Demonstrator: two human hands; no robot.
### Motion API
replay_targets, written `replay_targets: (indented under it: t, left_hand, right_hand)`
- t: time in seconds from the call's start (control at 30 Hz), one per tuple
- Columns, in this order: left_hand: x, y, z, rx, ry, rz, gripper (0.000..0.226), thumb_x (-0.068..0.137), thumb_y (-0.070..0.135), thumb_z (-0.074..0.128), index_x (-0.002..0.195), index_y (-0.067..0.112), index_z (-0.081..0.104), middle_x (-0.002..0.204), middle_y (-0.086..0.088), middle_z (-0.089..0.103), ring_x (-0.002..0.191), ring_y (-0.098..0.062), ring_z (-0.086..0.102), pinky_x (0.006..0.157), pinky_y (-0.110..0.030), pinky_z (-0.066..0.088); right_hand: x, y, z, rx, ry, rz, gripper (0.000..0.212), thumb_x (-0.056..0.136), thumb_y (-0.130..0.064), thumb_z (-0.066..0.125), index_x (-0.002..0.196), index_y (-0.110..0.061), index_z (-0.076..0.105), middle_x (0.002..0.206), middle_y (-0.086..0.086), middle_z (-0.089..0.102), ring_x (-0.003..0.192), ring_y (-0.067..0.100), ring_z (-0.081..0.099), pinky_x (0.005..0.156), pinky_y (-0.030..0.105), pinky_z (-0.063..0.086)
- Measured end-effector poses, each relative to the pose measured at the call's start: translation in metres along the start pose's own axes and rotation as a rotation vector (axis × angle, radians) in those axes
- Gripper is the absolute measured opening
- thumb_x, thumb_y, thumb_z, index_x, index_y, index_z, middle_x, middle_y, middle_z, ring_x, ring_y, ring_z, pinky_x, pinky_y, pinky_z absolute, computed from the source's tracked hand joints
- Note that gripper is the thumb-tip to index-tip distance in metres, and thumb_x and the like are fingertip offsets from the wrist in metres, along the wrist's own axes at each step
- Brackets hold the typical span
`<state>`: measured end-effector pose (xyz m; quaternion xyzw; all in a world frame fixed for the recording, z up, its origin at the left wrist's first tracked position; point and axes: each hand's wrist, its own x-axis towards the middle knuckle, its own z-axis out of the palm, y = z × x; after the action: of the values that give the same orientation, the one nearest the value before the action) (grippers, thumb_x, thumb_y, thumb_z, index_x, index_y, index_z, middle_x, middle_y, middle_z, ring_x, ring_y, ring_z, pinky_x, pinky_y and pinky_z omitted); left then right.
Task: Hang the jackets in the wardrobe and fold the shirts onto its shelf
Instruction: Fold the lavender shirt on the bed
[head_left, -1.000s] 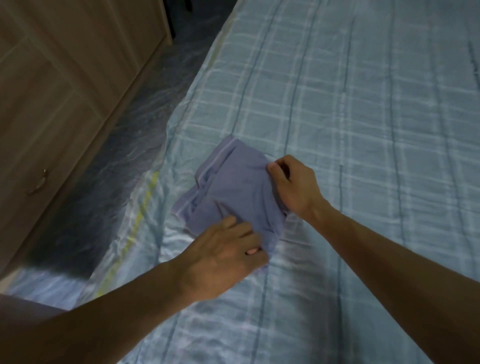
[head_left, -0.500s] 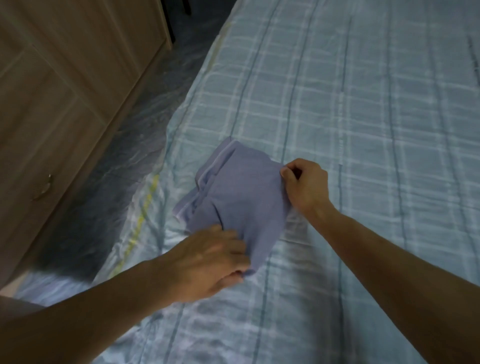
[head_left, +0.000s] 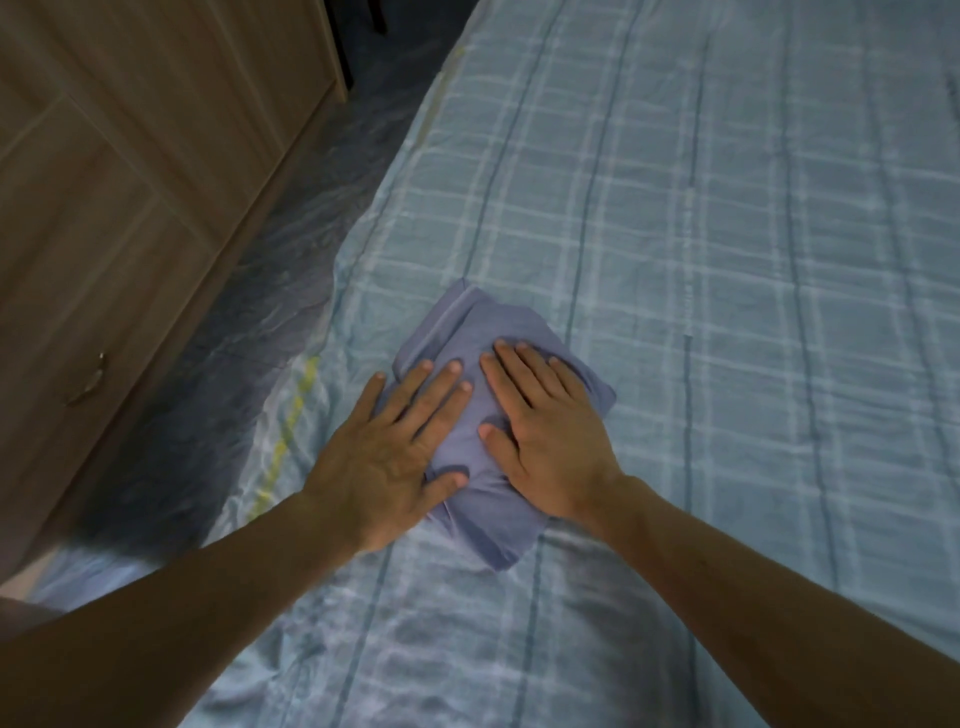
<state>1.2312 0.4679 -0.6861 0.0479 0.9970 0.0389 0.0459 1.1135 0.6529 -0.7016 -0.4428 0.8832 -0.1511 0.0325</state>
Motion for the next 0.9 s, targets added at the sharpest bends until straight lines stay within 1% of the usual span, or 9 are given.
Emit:
replay_targets:
  t: [0.13,0.23,0.33,0.5,0.6,0.67,0.73,0.83,0.9]
  left_hand:
    - [0.002,-0.003,0.004,-0.041,-0.038,-0.025,0.079,0.096,0.066,0.021,0.158,0.023,-0.001,0.166,0.003,-0.004,0.153,-0.023,0.002,0.117,-0.055,0.023]
    - [0.008,-0.006,-0.008,-0.087,0.042,-0.008,0.068,0.099,0.06,0.024,0.156,0.023,0.023,0.165,-0.002,0.014,0.149,-0.029,0.023,0.113,-0.052,0.033]
    - [0.025,-0.01,-0.021,-0.278,0.131,-0.193,0.064,0.091,0.059,0.035,0.145,0.026,0.045,0.154,-0.009,0.037,0.13,-0.035,0.045,0.102,-0.048,0.045]
    - [0.057,-0.018,-0.031,-0.457,-0.125,-0.433,0.094,0.064,0.079,0.047,0.149,0.043,0.024,0.148,-0.01,0.039,0.129,-0.035,0.044,0.109,-0.045,0.038]
    - [0.066,-0.017,-0.039,-0.486,-0.189,-0.454,0.1,0.064,0.075,0.066,0.149,0.048,0.02,0.136,-0.013,0.046,0.122,-0.035,0.05,0.105,-0.043,0.042]
    - [0.067,-0.016,-0.043,-0.469,-0.206,-0.431,0.106,0.059,0.077,0.066,0.149,0.048,0.018,0.129,-0.014,0.051,0.117,-0.035,0.054,0.101,-0.042,0.044]
    - [0.067,-0.016,-0.043,-0.482,-0.209,-0.426,0.105,0.06,0.073,0.068,0.149,0.047,0.018,0.13,-0.014,0.055,0.117,-0.035,0.055,0.1,-0.042,0.045]
    - [0.064,-0.014,-0.039,-0.678,-0.171,-0.48,0.098,0.066,0.052,0.08,0.147,0.045,0.026,0.138,-0.01,0.055,0.123,-0.032,0.054,0.104,-0.041,0.045]
    - [0.059,-0.01,-0.038,-0.818,-0.097,-0.516,0.094,0.07,0.036,0.084,0.147,0.042,0.03,0.142,-0.004,0.052,0.127,-0.028,0.052,0.106,-0.037,0.043]
  right_hand:
    - [0.008,0.0,0.003,-0.002,-0.043,0.051,0.067,0.096,-0.05,0.033,0.153,-0.013,0.026,0.158,0.007,0.028,0.147,0.021,0.023,0.119,0.042,0.018]
    - [0.004,-0.002,-0.005,0.095,0.026,0.094,0.067,0.095,-0.049,0.041,0.15,-0.012,0.032,0.157,0.01,0.03,0.146,0.024,0.025,0.118,0.046,0.021]
    - [-0.018,-0.013,-0.014,0.198,0.216,0.318,0.064,0.089,-0.046,0.053,0.142,-0.011,0.044,0.151,0.015,0.037,0.139,0.03,0.033,0.113,0.046,0.029]
    - [-0.052,-0.051,-0.013,0.402,0.249,0.621,0.073,0.085,-0.042,0.064,0.148,-0.025,0.033,0.157,0.015,0.018,0.14,0.031,0.027,0.11,0.044,0.034]
    - [-0.046,-0.057,-0.021,0.576,0.235,0.738,0.077,0.084,-0.04,0.07,0.148,-0.028,0.028,0.142,0.008,0.033,0.117,0.022,0.048,0.09,0.025,0.049]
    - [-0.038,-0.056,-0.028,0.647,0.165,0.804,0.081,0.083,-0.043,0.069,0.148,-0.031,0.024,0.128,0.006,0.047,0.097,0.016,0.054,0.07,0.016,0.043]
    - [-0.032,-0.054,-0.034,0.742,0.112,0.848,0.084,0.083,-0.041,0.07,0.15,-0.031,0.021,0.121,0.004,0.058,0.09,0.014,0.059,0.069,0.018,0.044]
    - [-0.03,-0.056,-0.035,0.843,0.172,0.846,0.08,0.085,-0.027,0.071,0.15,-0.03,0.025,0.102,-0.008,0.056,0.068,-0.007,0.048,0.056,0.003,0.04]
    - [-0.032,-0.054,-0.036,0.867,0.243,0.826,0.074,0.085,-0.013,0.07,0.147,-0.027,0.033,0.103,-0.01,0.057,0.067,-0.014,0.051,0.059,-0.002,0.038]
